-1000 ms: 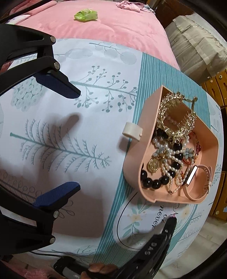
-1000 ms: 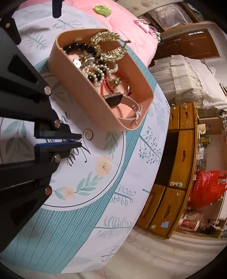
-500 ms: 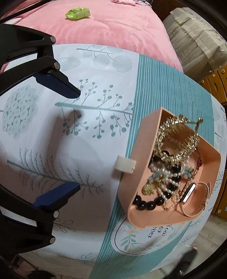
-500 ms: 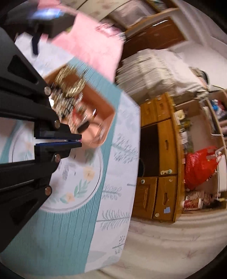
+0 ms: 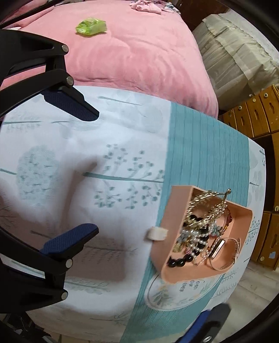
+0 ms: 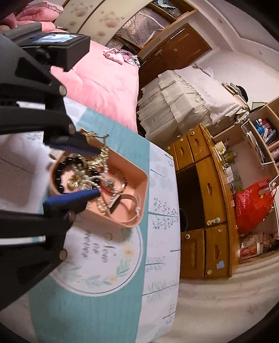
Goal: Organize jewelry
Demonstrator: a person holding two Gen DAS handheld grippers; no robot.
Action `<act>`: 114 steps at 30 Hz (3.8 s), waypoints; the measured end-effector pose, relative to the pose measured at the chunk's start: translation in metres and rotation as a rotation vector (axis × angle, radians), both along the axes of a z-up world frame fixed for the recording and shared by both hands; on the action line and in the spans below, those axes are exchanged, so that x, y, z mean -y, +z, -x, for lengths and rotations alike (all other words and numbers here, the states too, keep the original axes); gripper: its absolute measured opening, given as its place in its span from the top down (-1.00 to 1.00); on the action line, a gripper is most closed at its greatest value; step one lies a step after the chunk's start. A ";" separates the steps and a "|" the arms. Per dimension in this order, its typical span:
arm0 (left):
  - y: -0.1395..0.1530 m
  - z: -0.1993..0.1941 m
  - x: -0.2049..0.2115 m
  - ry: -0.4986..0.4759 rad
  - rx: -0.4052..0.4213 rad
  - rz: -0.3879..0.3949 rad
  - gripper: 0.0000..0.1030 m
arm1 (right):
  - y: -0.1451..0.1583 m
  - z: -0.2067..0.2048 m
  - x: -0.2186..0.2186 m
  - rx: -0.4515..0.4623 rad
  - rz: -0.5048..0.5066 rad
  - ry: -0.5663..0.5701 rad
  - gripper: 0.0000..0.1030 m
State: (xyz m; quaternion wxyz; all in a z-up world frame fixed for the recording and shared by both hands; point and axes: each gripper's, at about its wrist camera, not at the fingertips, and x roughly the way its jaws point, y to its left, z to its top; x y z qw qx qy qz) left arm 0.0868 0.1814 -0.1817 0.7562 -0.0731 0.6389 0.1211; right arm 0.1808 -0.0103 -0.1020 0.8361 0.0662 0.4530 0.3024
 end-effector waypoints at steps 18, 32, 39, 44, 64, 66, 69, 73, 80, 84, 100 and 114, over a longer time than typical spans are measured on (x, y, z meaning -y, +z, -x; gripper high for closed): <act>0.087 0.103 0.190 -0.082 -0.008 0.123 -0.85 | 0.013 0.199 0.186 -0.226 0.244 -0.103 -0.94; 0.204 0.120 0.238 -0.142 0.346 -0.065 -0.85 | 0.086 0.213 0.233 -0.194 0.187 -0.241 -0.95; 0.206 0.125 0.239 -0.129 0.403 -0.194 -0.86 | 0.129 0.224 0.233 0.008 0.127 -0.249 -0.95; 0.203 0.132 0.243 -0.137 0.426 -0.174 -0.99 | 0.135 0.231 0.218 0.076 0.177 -0.215 -0.95; 0.214 0.143 0.248 -0.157 0.470 -0.160 -0.99 | 0.134 0.234 0.215 0.080 0.205 -0.242 -1.00; 0.214 0.142 0.249 -0.162 0.470 -0.160 -0.99 | 0.134 0.234 0.215 0.077 0.209 -0.248 -1.00; 0.213 0.142 0.249 -0.162 0.468 -0.157 -0.99 | 0.133 0.233 0.216 0.072 0.210 -0.252 -1.00; 0.213 0.141 0.247 -0.160 0.465 -0.153 -0.99 | 0.131 0.232 0.218 0.057 0.211 -0.258 -1.00; 0.212 0.142 0.244 -0.155 0.461 -0.150 -0.99 | 0.130 0.231 0.217 0.057 0.215 -0.254 -1.00; 0.212 0.143 0.243 -0.156 0.461 -0.150 -0.99 | 0.131 0.231 0.215 0.059 0.221 -0.247 -1.00; 0.209 0.139 0.245 -0.151 0.453 -0.143 -0.99 | 0.125 0.225 0.217 0.038 0.219 -0.252 -1.00; 0.204 0.130 0.252 -0.157 0.450 -0.143 -0.99 | 0.118 0.215 0.226 0.017 0.211 -0.269 -1.00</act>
